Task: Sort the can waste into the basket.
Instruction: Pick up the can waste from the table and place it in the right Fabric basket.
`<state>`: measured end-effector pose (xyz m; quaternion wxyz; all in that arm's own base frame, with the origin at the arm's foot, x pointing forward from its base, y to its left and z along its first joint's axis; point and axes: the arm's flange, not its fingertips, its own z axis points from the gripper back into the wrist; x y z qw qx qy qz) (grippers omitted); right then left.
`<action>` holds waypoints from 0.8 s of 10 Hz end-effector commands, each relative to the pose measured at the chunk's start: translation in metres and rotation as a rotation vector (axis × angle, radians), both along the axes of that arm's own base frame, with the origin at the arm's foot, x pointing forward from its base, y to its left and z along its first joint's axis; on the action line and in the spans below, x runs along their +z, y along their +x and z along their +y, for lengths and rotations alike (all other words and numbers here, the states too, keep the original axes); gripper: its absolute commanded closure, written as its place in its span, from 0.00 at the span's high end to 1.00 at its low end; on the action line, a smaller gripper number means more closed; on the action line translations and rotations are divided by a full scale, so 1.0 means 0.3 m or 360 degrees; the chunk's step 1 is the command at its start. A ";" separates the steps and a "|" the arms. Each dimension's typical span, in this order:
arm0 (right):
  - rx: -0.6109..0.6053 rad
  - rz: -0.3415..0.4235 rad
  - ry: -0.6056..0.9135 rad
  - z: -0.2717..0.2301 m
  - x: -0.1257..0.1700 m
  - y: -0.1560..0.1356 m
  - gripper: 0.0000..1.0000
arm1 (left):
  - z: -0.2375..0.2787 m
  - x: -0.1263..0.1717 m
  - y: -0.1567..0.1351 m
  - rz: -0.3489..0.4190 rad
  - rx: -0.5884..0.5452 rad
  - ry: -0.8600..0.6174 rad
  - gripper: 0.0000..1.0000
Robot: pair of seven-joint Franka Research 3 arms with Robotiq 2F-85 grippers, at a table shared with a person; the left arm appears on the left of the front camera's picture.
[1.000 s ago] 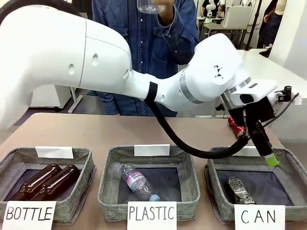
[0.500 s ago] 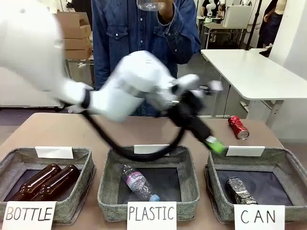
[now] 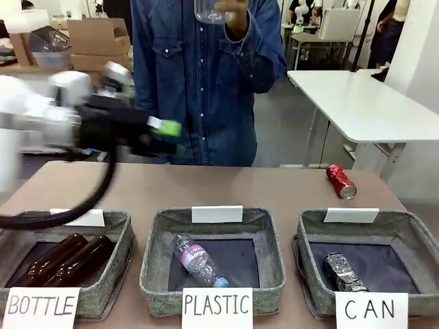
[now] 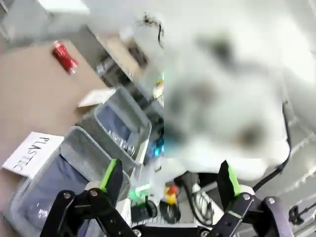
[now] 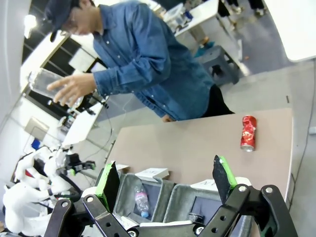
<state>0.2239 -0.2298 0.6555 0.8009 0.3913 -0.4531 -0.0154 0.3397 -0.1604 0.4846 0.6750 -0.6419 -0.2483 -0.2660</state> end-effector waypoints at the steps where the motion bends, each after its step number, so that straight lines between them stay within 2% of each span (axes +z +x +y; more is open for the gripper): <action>1: 0.0072 -0.0016 0.0003 0.090 0.016 0.054 1.00 | 0.205 0.006 -0.072 0.0122 0.0165 -0.0137 1.00; 2: 0.0184 -0.0061 0.0092 0.188 0.031 0.116 1.00 | 0.296 -0.009 -0.101 0.0196 0.0181 -0.0158 1.00; 3: 0.0331 -0.0059 0.0180 0.288 0.028 0.177 1.00 | 0.371 -0.014 -0.147 0.0174 0.0158 -0.0206 1.00; 4: 0.0614 0.0017 0.0516 0.380 0.014 0.223 1.00 | 0.442 -0.019 -0.211 0.0150 0.0243 -0.0200 1.00; 5: 0.0698 0.0128 0.0589 0.439 -0.013 0.250 1.00 | 0.500 -0.032 -0.267 0.0147 0.0312 -0.0198 1.00; 6: 0.0686 0.0217 0.0653 0.475 -0.029 0.267 1.00 | 0.560 -0.049 -0.311 0.0121 0.0363 -0.0239 1.00; 7: 0.0622 0.0292 0.0557 0.491 -0.032 0.279 1.00 | 0.607 -0.066 -0.342 0.0078 0.0443 -0.0268 1.00; 8: 0.0700 0.0063 0.0548 0.497 -0.023 0.260 1.00 | 0.592 0.075 -0.029 0.0138 0.0327 -0.0210 1.00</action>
